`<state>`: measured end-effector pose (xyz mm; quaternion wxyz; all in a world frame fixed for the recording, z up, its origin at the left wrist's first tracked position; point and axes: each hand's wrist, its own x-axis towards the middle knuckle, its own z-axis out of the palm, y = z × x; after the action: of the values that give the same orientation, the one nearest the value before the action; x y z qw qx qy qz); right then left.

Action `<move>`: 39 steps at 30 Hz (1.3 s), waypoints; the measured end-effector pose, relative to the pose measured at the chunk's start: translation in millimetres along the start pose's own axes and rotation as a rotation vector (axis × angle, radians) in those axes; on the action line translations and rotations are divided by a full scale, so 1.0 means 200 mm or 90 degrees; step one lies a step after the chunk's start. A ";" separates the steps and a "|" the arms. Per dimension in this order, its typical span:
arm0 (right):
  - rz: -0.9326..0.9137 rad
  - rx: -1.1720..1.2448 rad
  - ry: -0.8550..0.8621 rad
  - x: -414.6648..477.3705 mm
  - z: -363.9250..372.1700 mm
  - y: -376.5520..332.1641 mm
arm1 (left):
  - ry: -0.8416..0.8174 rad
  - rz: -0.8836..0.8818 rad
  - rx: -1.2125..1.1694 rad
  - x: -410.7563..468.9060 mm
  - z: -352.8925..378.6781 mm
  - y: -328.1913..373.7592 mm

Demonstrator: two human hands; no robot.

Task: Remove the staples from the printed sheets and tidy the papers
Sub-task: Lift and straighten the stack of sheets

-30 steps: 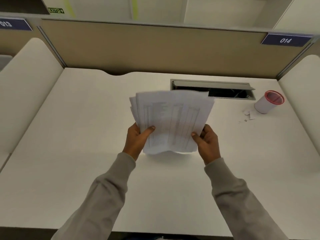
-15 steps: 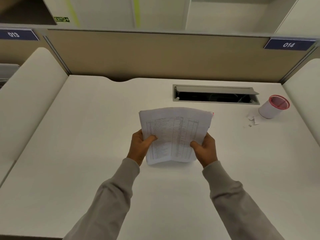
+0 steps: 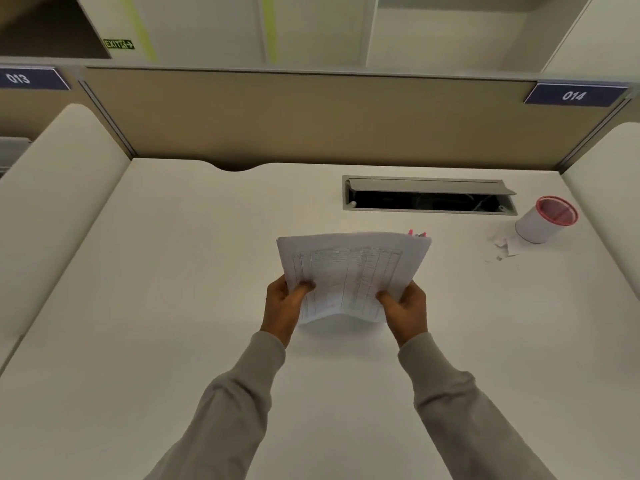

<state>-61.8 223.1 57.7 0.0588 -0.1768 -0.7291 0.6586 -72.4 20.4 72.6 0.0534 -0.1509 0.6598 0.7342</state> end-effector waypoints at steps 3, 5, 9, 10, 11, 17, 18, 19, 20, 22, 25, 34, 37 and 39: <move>-0.031 -0.123 -0.022 -0.01 -0.01 0.04 | 0.001 0.003 0.026 0.00 0.00 -0.03; -0.128 -0.186 -0.019 0.01 -0.04 -0.02 | -0.011 0.040 0.026 0.02 -0.03 0.02; -0.335 -0.362 -0.020 0.11 -0.14 -0.21 | 0.049 0.159 0.043 0.14 -0.16 0.19; -0.364 -0.411 -0.044 0.14 -0.17 -0.26 | 0.052 0.203 0.086 0.16 -0.19 0.25; -0.383 -0.461 -0.074 0.16 -0.19 -0.30 | 0.044 0.254 0.144 0.17 -0.22 0.31; -0.469 -0.662 -0.153 0.18 -0.16 -0.45 | -0.141 0.455 0.439 0.17 -0.18 0.47; -0.482 -0.673 -0.150 0.18 -0.14 -0.47 | -0.162 0.442 0.424 0.16 -0.16 0.45; -0.493 -0.677 -0.138 0.19 -0.14 -0.48 | -0.161 0.421 0.405 0.16 -0.15 0.42; -0.500 -0.679 -0.120 0.19 -0.14 -0.50 | -0.146 0.396 0.388 0.16 -0.14 0.38; -0.468 -0.677 -0.100 0.22 -0.18 -0.53 | -0.121 0.360 0.361 0.17 -0.16 0.32; -0.316 -0.585 -0.121 0.29 -0.32 -0.53 | -0.086 0.295 0.310 0.20 -0.22 0.25; 0.060 0.011 -0.193 0.36 -0.32 -0.14 | -0.021 0.127 0.150 0.26 -0.27 0.09; 0.045 -0.010 -0.131 0.35 -0.26 -0.11 | -0.019 0.130 0.136 0.29 -0.23 0.11; 0.024 -0.010 -0.072 0.36 -0.22 -0.12 | -0.008 0.142 0.119 0.30 -0.20 0.12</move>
<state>-117.9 287.5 75.7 0.0037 -0.1535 -0.7328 0.6628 -130.4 -29.7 73.8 -0.0103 -0.0662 0.7377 0.6718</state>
